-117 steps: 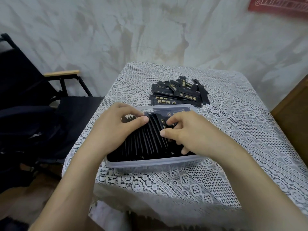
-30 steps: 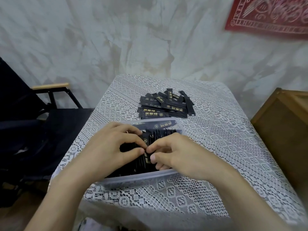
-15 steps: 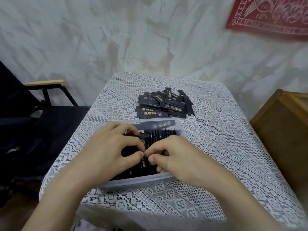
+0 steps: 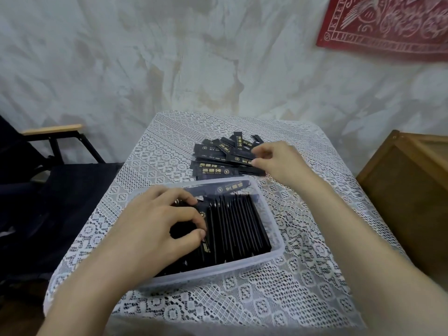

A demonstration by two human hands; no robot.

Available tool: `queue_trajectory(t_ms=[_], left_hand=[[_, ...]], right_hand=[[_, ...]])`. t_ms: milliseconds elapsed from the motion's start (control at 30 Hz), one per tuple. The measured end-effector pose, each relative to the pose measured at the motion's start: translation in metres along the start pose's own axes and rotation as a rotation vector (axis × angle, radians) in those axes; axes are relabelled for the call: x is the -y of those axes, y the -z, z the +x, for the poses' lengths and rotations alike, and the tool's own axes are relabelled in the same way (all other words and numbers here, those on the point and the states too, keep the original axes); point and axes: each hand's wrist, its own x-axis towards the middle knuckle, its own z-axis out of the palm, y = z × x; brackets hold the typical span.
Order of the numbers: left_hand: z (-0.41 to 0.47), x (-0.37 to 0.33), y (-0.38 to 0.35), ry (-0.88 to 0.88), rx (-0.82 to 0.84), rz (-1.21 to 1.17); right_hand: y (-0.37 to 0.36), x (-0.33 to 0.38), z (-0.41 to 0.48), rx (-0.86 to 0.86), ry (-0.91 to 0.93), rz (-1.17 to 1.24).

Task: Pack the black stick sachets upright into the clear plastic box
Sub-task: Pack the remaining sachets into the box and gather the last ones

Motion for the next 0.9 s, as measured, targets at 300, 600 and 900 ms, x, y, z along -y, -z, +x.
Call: queue_trajectory(t_ms=[300,600,900], left_hand=[[-0.001,-0.001,0.001,0.011,0.006,0.001],[-0.003,-0.003,0.003,0.028,0.024,-0.004],[0.0,-0.003,0.003,0.015,0.015,0.001]], right_hand=[[-0.022,-0.007,0.055,0.239,0.175,-0.421],[-0.018,0.0,0.037,0.139,0.179,-0.392],[0.005,0.081,-0.095,0.325,0.157,0.141]])
